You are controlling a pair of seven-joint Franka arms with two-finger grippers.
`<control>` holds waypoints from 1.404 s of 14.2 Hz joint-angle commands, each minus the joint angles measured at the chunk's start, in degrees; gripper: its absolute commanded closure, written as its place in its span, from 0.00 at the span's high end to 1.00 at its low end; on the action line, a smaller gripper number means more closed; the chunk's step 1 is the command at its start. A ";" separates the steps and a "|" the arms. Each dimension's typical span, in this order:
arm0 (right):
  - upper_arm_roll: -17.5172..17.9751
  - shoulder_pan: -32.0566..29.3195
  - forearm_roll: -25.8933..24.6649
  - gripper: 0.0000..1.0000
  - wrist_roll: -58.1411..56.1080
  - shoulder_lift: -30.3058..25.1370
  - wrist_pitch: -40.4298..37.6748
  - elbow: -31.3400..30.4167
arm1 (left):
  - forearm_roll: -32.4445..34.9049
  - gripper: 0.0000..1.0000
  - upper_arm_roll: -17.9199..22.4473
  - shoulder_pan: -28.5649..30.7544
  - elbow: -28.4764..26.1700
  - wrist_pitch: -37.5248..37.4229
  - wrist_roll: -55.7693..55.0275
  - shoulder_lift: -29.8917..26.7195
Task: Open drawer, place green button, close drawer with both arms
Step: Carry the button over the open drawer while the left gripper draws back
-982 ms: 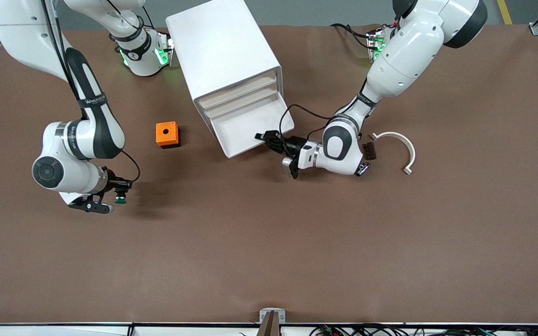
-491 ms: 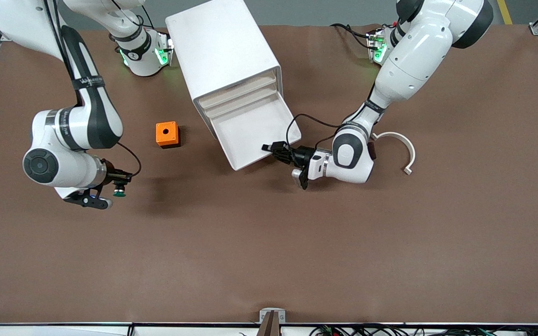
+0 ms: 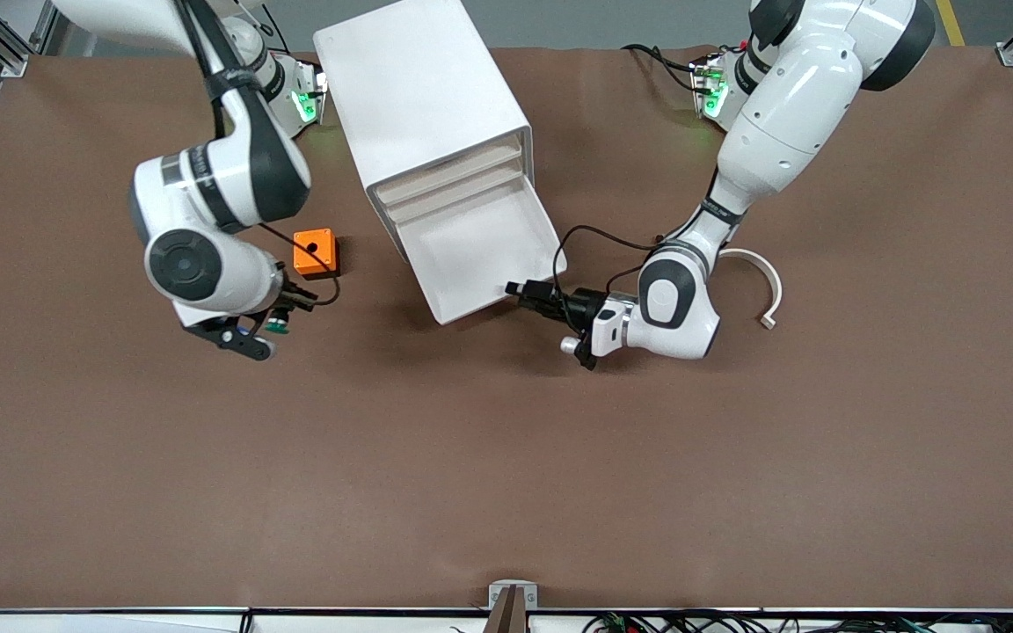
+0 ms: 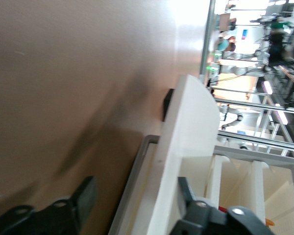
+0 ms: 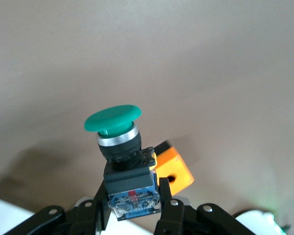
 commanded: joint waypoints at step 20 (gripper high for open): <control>-0.34 23.87 13.97 0.20 51.33 8.01 18.59 3.52 | 68.30 1.00 3.42 3.83 23.66 -10.16 -37.13 -2.22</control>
